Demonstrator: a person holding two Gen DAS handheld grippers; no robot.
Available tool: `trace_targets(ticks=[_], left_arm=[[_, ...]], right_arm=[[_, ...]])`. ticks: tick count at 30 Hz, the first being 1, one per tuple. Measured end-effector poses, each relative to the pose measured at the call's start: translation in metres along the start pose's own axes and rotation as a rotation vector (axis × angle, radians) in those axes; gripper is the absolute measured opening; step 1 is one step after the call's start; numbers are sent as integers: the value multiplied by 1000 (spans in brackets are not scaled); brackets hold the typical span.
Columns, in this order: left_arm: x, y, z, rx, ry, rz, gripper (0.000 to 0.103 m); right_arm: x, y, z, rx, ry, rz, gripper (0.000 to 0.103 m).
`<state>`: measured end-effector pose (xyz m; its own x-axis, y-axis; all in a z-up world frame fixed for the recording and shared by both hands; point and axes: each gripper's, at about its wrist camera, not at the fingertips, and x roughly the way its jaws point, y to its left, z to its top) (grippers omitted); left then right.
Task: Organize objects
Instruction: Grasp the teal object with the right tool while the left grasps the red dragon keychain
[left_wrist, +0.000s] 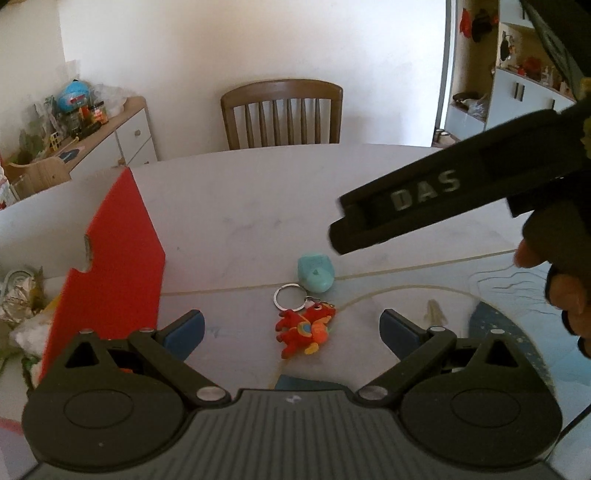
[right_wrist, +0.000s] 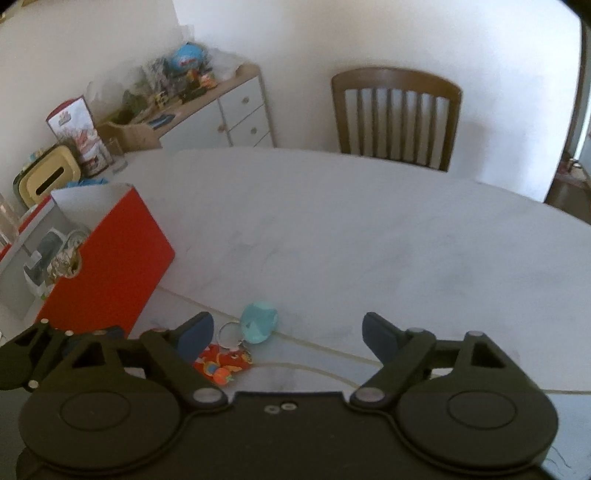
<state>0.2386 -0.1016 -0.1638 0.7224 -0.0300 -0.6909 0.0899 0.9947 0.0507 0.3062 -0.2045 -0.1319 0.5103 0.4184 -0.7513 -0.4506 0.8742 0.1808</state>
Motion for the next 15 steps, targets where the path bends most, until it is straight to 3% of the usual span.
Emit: trace_targets(ticks=[11, 13, 15], left_arm=[[27, 9, -6, -22, 32, 27, 100], [29, 8, -6, -17, 34, 19, 98], [31, 7, -6, -14, 39, 11, 87]], right_arm=[[43, 11, 8, 0, 67, 52, 69], [48, 14, 8, -4, 74, 58, 66], [53, 16, 9, -9, 85, 62, 62]])
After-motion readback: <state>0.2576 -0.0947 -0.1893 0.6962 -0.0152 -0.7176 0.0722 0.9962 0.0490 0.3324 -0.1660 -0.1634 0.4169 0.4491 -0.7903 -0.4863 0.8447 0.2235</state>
